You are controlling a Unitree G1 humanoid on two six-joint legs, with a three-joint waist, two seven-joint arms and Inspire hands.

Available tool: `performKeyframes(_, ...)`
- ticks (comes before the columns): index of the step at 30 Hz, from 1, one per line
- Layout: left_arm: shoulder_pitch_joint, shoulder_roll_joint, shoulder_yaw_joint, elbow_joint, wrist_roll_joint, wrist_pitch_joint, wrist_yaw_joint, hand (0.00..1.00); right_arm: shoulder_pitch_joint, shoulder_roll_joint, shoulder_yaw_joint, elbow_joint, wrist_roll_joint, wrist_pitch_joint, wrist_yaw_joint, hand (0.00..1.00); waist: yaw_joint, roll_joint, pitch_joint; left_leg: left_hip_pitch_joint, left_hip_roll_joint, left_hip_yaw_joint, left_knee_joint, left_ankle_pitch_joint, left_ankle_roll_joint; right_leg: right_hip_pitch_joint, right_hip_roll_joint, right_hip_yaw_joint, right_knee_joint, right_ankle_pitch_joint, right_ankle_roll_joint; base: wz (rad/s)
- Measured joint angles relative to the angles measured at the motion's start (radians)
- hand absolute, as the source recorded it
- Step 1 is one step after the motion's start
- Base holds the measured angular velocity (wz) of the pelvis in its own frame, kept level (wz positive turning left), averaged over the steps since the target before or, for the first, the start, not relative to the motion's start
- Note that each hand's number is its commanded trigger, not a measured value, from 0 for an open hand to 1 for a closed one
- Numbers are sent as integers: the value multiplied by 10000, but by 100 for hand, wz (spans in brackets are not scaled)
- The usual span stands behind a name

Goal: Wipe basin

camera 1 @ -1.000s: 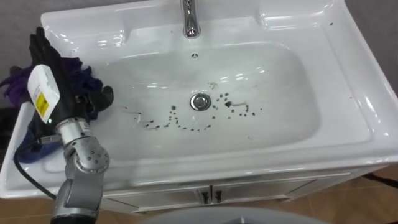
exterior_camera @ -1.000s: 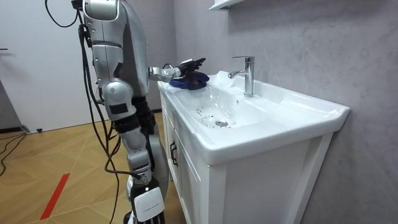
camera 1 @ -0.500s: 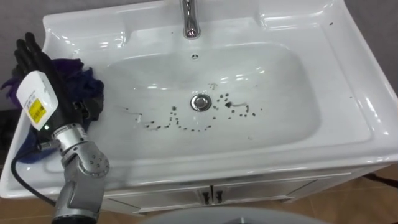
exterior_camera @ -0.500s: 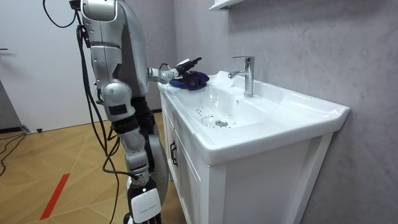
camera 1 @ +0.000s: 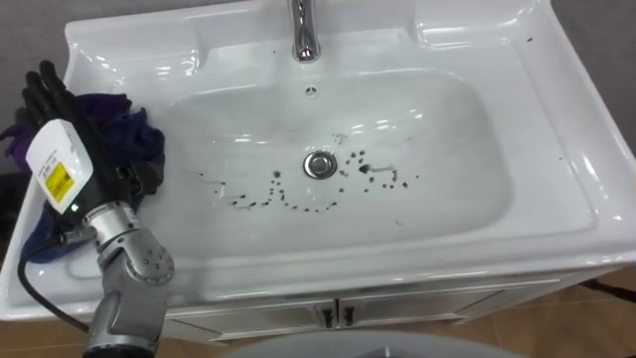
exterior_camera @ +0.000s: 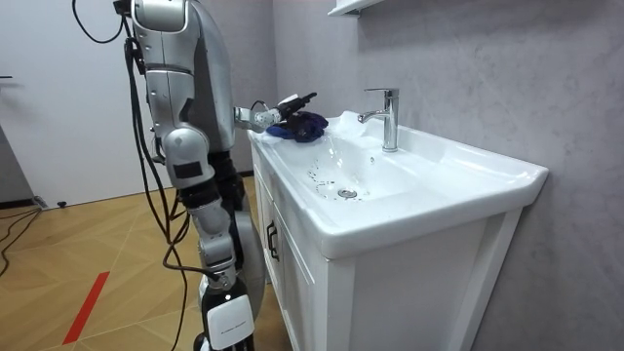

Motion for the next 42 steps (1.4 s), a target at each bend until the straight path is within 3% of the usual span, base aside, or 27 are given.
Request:
performKeyframes(7, 7, -9, 3, 839, -73, 78, -7, 0, -18, -19, -15, -54, -35, 109, 219, 0, 46, 9, -4, 15, 0, 91, -3, 0, 0, -31, 4, 73, 20, 1, -1, -2)
performKeyframes(15, -11, -14, 13, 1006, -284, 74, -4, 0, -169, -71, -19, -53, -39, 108, 218, 0, 81, 27, -12, 35, -2, 266, -4, 0, 0, -84, 10, 239, 10, 61, 33, -6)
performKeyframes(24, -49, -15, 20, 1225, -1367, 163, -4, 0, -2, -72, -11, -473, -32, 317, 211, 0, -20, 90, -48, 37, -1, 262, -4, 0, 0, -90, 13, 238, 21, 61, 32, 0)
performKeyframes(30, -279, -10, 27, 1783, -1419, 149, -5, 0, 308, -80, -20, -798, -20, 318, 206, 0, -22, 146, -45, 93, 11, 265, -12, 0, 0, -60, 31, 272, 25, 67, 22, 0)
performKeyframes(35, -627, -18, 132, 2419, -1458, 112, -14, 0, 518, -80, -5, -829, -18, 471, 214, 0, 24, 321, -44, 210, 24, 298, -72, 0, 0, -65, 64, 390, 41, 66, 15, -6)
performKeyframes(37, -919, -18, 185, 2949, -1810, -58, -30, 0, 510, -77, -11, -816, -25, 537, 217, 0, -1, 365, -38, 225, 26, 304, -99, 1, -1, -74, 76, 427, 55, 66, 14, -4)
performKeyframes(38, -989, -18, 188, 3049, -1810, -68, -36, 7, 510, -73, -11, -808, -24, 536, 218, 0, 0, 366, -38, 227, 26, 305, -103, 1, -1, -80, 77, 433, 65, 66, 15, 0)
performKeyframes(39, -1085, -17, 193, 3170, -1810, -70, -51, 37, 508, -71, -12, -802, -22, 537, 219, 0, 1, 365, -38, 232, 26, 309, -104, 1, -1, -99, 82, 461, 107, 66, 15, -5)
performKeyframes(41, -1134, -17, 242, 3243, -1810, -70, -122, 45, 490, -74, -19, -810, -10, 537, 218, 0, 1, 364, -39, 221, 25, 318, -106, 1, -1, -166, 89, 527, 202, 61, 20, -7)
performKeyframes(42, -1191, -16, 291, 3283, -1808, -68, -201, 65, 484, -73, -18, -811, -8, 539, 222, 0, -1, 363, -40, 208, 25, 320, -109, 1, -1, -190, 94, 550, 211, 63, 22, -5)
